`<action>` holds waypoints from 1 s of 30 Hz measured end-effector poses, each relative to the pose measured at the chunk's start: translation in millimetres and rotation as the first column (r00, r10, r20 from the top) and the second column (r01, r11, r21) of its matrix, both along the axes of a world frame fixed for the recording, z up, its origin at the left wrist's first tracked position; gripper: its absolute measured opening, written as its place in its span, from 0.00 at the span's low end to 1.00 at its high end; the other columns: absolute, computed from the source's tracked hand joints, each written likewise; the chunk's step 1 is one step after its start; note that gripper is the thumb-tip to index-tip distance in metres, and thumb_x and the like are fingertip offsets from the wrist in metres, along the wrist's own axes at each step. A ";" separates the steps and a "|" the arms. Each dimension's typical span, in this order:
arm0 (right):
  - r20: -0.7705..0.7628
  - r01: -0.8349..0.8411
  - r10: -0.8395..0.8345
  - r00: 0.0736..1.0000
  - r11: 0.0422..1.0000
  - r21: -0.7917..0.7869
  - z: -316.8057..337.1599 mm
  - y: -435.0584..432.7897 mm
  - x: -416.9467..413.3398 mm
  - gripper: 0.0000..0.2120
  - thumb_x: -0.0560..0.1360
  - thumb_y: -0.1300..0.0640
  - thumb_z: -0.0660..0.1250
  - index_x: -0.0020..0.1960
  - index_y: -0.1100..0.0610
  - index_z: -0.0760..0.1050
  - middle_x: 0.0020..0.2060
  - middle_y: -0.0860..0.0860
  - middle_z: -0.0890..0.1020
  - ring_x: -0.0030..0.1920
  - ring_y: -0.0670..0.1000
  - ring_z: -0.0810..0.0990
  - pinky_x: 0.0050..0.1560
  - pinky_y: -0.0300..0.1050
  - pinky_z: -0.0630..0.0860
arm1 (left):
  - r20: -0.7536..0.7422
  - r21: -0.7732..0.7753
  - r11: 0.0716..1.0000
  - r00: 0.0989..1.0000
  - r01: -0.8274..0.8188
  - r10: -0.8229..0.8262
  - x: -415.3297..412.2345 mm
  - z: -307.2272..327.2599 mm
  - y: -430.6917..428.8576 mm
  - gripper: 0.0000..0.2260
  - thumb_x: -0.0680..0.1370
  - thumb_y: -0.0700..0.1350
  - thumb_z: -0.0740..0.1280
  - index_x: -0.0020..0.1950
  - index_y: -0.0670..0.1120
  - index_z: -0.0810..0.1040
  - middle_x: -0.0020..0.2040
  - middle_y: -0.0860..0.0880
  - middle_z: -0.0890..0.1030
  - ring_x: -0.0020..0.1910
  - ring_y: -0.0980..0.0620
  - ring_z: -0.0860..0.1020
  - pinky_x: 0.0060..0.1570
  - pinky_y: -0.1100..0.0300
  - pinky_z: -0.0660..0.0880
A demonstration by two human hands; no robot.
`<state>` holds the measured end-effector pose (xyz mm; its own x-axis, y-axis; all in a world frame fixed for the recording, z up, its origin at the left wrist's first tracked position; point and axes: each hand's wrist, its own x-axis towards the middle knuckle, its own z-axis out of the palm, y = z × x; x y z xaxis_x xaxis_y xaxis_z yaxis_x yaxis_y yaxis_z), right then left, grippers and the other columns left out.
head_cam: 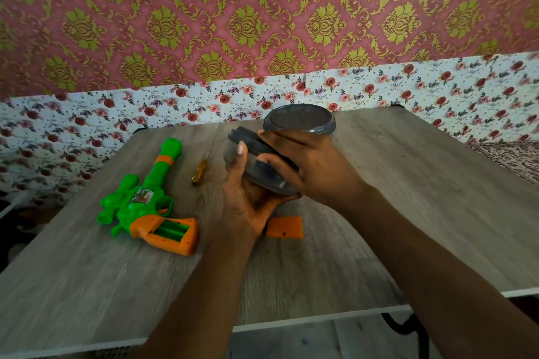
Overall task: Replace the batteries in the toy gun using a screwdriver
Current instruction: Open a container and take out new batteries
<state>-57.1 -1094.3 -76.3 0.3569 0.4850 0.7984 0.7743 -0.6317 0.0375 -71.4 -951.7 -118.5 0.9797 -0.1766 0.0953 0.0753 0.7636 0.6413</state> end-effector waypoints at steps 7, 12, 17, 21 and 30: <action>0.123 0.205 -0.197 0.973 0.977 -0.056 -10.8 19.9 -2.3 0.19 0.80 0.59 0.62 0.65 0.71 0.76 0.55 0.68 0.82 0.48 0.68 0.84 0.38 0.57 0.84 | -0.020 0.010 0.999 0.998 -0.051 0.052 -1.0 -0.2 -0.6 0.23 0.80 0.60 0.63 0.71 0.51 0.76 0.64 0.42 0.82 0.61 0.41 0.83 0.56 0.37 0.78; 0.050 0.203 -0.218 0.975 0.956 0.214 12.6 10.5 10.3 0.12 0.80 0.64 0.65 0.59 0.70 0.78 0.45 0.67 0.84 0.39 0.66 0.84 0.35 0.51 0.80 | -0.005 0.023 0.999 0.999 -0.041 0.041 -7.2 0.3 -3.0 0.22 0.80 0.63 0.57 0.48 0.56 0.89 0.52 0.43 0.87 0.56 0.36 0.83 0.60 0.28 0.74; -0.010 0.351 -0.368 0.930 0.876 0.330 23.1 -15.7 31.3 0.11 0.81 0.62 0.63 0.56 0.68 0.81 0.35 0.63 0.84 0.31 0.63 0.82 0.28 0.48 0.75 | -0.024 -0.064 0.998 1.000 0.006 -0.008 -4.1 -0.4 2.2 0.25 0.79 0.66 0.59 0.62 0.50 0.82 0.61 0.34 0.82 0.60 0.26 0.79 0.56 0.21 0.71; -0.207 0.526 -0.486 0.849 0.744 0.412 14.7 -46.8 32.3 0.16 0.84 0.59 0.61 0.40 0.63 0.77 0.25 0.56 0.73 0.21 0.48 0.66 0.28 0.43 0.55 | 0.010 -0.063 0.996 0.998 0.061 -0.060 -3.6 -0.5 1.5 0.29 0.77 0.67 0.58 0.68 0.49 0.76 0.63 0.34 0.81 0.63 0.27 0.77 0.57 0.22 0.70; -0.733 0.800 -0.322 0.599 0.208 0.562 -32.3 -124.3 28.3 0.16 0.79 0.66 0.63 0.32 0.60 0.69 0.26 0.52 0.69 0.27 0.49 0.67 0.35 0.43 0.65 | 0.013 -0.022 0.990 0.990 0.142 -0.142 -0.7 -4.3 0.7 0.35 0.76 0.67 0.57 0.77 0.49 0.68 0.72 0.31 0.72 0.68 0.24 0.72 0.61 0.18 0.64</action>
